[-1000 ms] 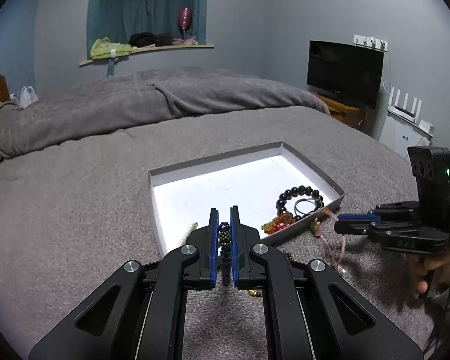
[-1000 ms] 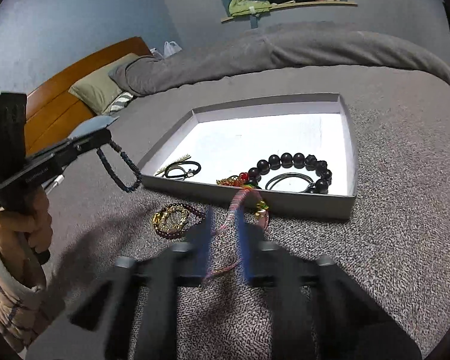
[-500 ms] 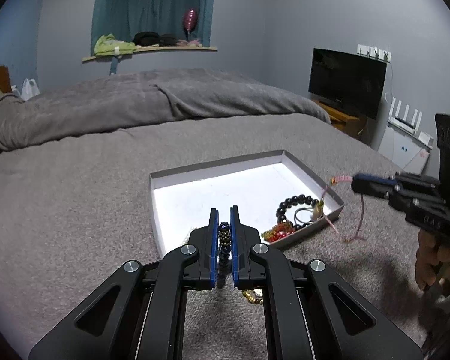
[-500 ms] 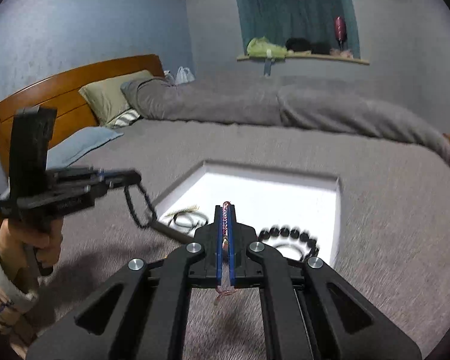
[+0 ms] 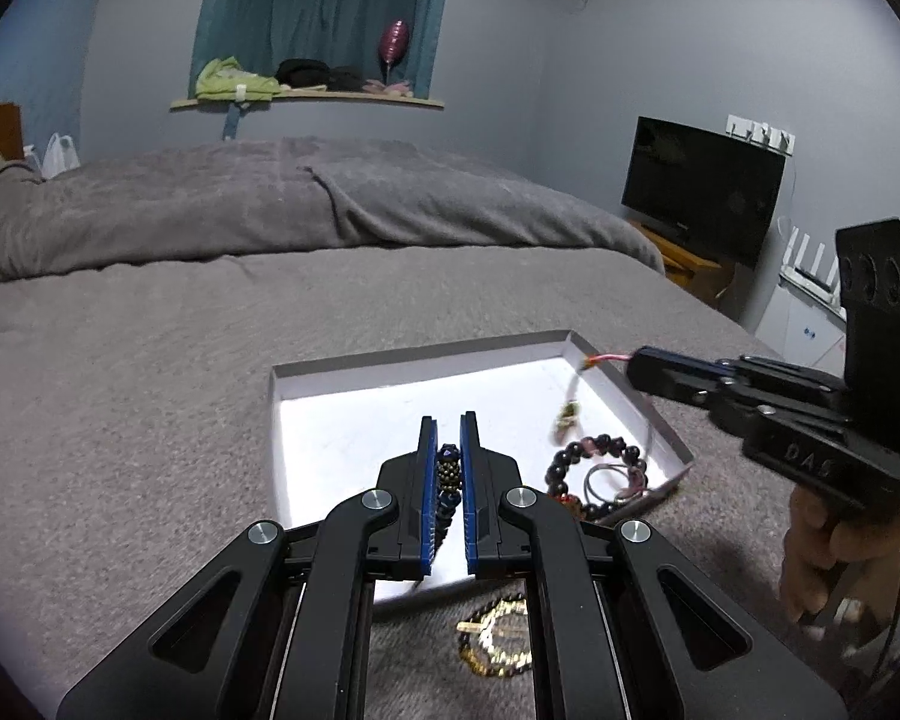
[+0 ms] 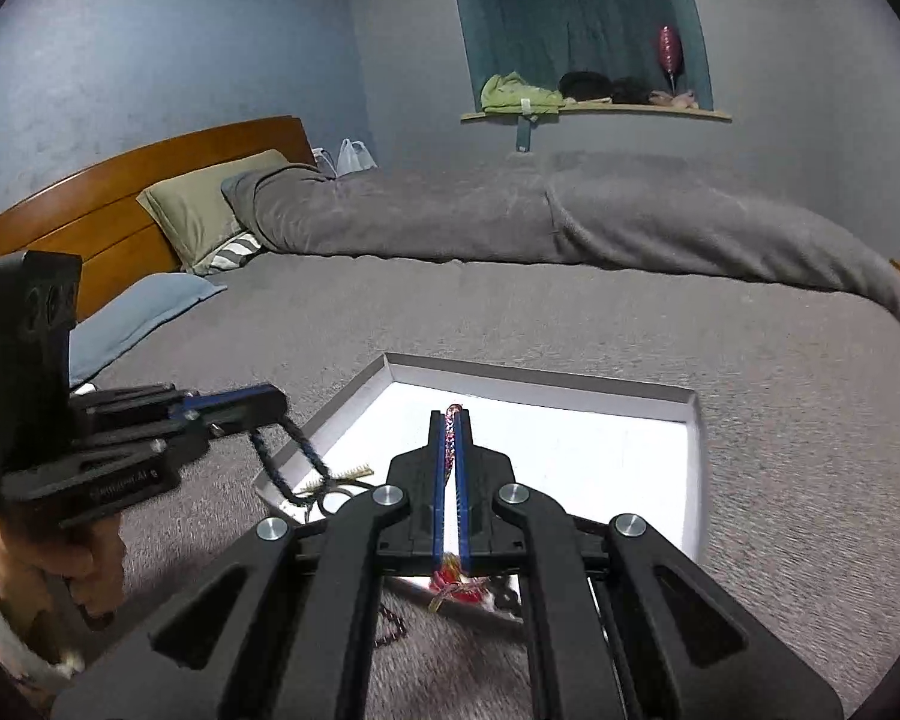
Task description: Organize jewelry
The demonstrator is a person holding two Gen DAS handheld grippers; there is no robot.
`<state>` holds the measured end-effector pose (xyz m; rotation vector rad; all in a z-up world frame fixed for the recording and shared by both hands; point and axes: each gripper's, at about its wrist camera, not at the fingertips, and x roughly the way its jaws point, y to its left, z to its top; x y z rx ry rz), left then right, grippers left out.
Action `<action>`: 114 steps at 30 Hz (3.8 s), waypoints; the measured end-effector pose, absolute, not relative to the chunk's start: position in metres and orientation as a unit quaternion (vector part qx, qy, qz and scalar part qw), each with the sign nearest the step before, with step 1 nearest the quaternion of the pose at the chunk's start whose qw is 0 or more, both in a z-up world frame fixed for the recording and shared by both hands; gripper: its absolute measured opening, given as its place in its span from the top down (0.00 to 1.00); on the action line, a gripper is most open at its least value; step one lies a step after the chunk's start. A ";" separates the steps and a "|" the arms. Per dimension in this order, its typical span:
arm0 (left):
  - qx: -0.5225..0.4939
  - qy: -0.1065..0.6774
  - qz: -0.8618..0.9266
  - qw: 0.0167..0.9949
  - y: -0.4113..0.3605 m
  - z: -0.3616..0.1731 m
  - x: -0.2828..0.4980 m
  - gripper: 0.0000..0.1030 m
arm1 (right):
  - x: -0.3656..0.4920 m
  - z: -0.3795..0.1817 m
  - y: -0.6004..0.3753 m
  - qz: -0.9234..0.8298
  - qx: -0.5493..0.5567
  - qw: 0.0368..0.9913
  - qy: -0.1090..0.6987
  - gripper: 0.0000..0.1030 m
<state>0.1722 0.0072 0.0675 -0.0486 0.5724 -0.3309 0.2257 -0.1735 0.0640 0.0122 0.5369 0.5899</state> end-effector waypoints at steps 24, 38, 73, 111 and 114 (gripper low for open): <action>0.027 0.334 -0.127 0.934 0.005 0.017 0.204 0.64 | 0.272 0.002 -0.205 0.193 0.026 0.922 0.335 0.64; 0.039 0.308 -0.105 0.945 0.023 0.036 0.165 0.25 | 0.234 0.021 -0.212 0.209 0.035 0.928 0.307 0.39; 0.074 0.388 -0.197 0.897 -0.044 -0.017 0.138 0.63 | 0.178 -0.026 -0.215 0.210 -0.026 0.910 0.357 0.19; 0.046 0.410 -0.178 0.894 -0.032 -0.025 0.146 0.56 | 0.179 -0.029 -0.209 0.213 -0.041 0.907 0.361 0.19; 0.041 0.403 -0.179 0.896 -0.030 -0.021 0.143 0.56 | 0.177 -0.027 -0.207 0.214 -0.044 0.907 0.359 0.19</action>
